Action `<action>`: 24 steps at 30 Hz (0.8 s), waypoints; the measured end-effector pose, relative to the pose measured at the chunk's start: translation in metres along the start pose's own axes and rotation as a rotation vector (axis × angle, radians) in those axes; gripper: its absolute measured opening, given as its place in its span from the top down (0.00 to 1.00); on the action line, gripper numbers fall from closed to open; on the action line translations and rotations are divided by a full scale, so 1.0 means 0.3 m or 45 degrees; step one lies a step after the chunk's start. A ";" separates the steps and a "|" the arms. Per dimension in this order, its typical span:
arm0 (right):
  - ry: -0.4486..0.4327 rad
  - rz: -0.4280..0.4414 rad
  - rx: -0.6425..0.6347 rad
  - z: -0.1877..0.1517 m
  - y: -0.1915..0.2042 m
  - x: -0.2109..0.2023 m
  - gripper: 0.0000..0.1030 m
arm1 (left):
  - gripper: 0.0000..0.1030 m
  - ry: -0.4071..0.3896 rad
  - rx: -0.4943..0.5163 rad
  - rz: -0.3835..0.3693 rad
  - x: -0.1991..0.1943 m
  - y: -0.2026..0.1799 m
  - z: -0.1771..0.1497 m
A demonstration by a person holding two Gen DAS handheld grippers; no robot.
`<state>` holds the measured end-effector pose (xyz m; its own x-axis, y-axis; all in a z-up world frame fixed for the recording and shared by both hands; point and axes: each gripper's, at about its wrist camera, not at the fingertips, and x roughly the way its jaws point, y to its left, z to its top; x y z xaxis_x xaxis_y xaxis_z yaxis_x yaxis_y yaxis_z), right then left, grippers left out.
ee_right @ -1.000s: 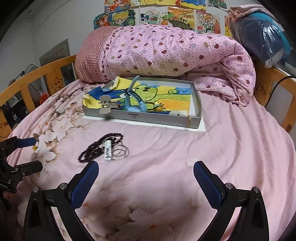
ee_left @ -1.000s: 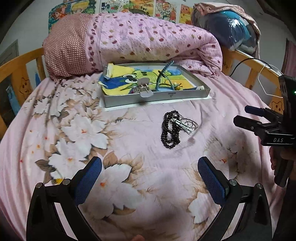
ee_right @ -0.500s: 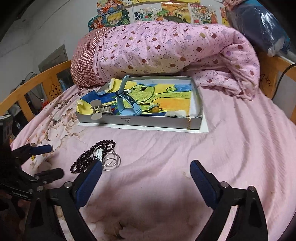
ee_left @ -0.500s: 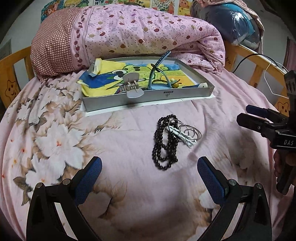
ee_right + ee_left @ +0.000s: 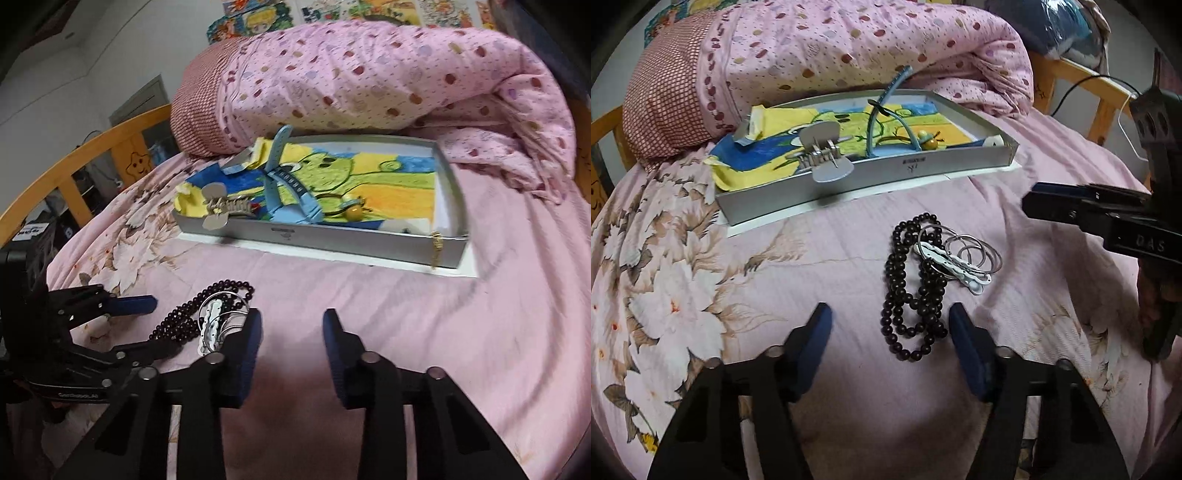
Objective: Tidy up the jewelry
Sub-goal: 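Grasp the black bead necklace with the left tool while the right tool grasps a silver ring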
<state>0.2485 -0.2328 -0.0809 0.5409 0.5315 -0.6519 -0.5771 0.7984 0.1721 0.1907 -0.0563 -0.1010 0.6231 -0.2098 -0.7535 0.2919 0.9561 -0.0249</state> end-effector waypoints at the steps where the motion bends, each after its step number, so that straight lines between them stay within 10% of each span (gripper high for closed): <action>1: 0.015 0.016 -0.006 0.000 -0.001 0.016 0.77 | 0.48 0.003 0.005 0.003 0.006 -0.002 0.002; 24: 0.274 0.108 -0.163 -0.026 0.090 0.123 0.75 | 0.90 -0.010 -0.126 0.104 0.018 0.066 0.006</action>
<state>0.2480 -0.1937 -0.1060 0.3522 0.5118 -0.7836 -0.6950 0.7038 0.1473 0.2010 -0.0389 -0.1043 0.6477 -0.1313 -0.7505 0.1670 0.9856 -0.0283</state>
